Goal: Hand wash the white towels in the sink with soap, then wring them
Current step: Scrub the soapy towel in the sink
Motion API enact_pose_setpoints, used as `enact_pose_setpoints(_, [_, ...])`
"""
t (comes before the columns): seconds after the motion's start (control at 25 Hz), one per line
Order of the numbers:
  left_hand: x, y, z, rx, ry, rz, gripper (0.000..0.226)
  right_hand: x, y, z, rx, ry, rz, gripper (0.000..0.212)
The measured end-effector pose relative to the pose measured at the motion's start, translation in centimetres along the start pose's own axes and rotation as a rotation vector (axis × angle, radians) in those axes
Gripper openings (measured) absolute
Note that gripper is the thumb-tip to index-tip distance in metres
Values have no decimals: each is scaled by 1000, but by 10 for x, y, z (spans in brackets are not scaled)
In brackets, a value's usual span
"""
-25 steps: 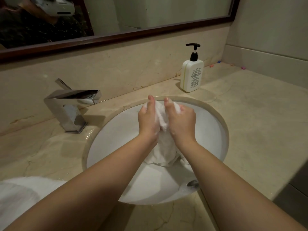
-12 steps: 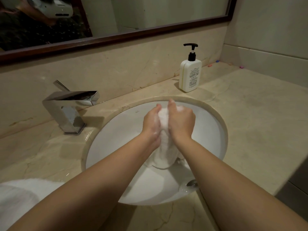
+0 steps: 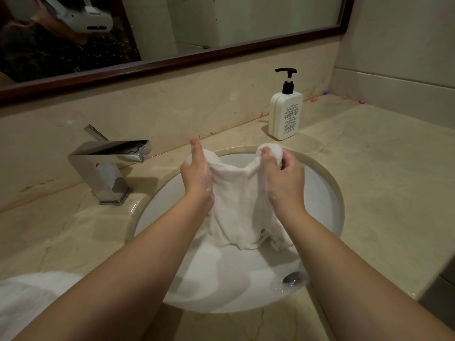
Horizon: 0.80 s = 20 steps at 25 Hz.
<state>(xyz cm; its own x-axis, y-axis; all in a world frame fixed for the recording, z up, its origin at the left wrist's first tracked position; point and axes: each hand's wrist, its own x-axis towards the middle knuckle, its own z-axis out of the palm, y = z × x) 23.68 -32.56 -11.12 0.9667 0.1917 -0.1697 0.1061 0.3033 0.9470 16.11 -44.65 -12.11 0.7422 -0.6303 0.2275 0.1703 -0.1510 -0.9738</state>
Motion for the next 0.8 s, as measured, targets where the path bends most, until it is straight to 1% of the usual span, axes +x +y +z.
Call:
enact_pose_setpoints(0.08, [4,3,-5,-16,-4,76,49,-1,-3,-3,11,74,-117,38])
enact_pose_setpoints(0.2, [7,6,-8,-26,-44,203,49,-1,-10,-4,103,105,-187,22])
enact_pose_setpoints(0.28, [1,4,-3,7,-100,216,52,-5,-19,-3,212,74,-159,17])
enact_pose_setpoints(0.36, [-10,-1,5,65,-154,189,49,-14,-23,4,286,-35,-111,21])
enact_pose_setpoints(0.44, [-24,-8,12,42,-227,63,47,-23,-20,15,190,-148,-93,19])
enact_pose_setpoints(0.48, [-32,-11,15,15,-268,-11,47,-24,-18,19,118,-150,-88,18])
enact_pose_setpoints(0.56, [-44,-17,21,-8,-326,-84,53,-19,-15,20,-7,-22,-65,22])
enact_pose_setpoints(0.6, [-45,-21,23,6,-346,-78,55,-15,-13,19,-39,28,-53,24])
enact_pose_setpoints(0.64, [-45,-24,24,28,-355,-53,53,-14,-12,17,-66,29,-44,27])
enact_pose_setpoints(0.72, [-42,-25,23,58,-322,7,44,-21,-9,19,-111,-51,-34,37])
enact_pose_setpoints(0.8, [-40,-27,19,57,-311,1,45,-28,-8,25,-106,-81,-16,43])
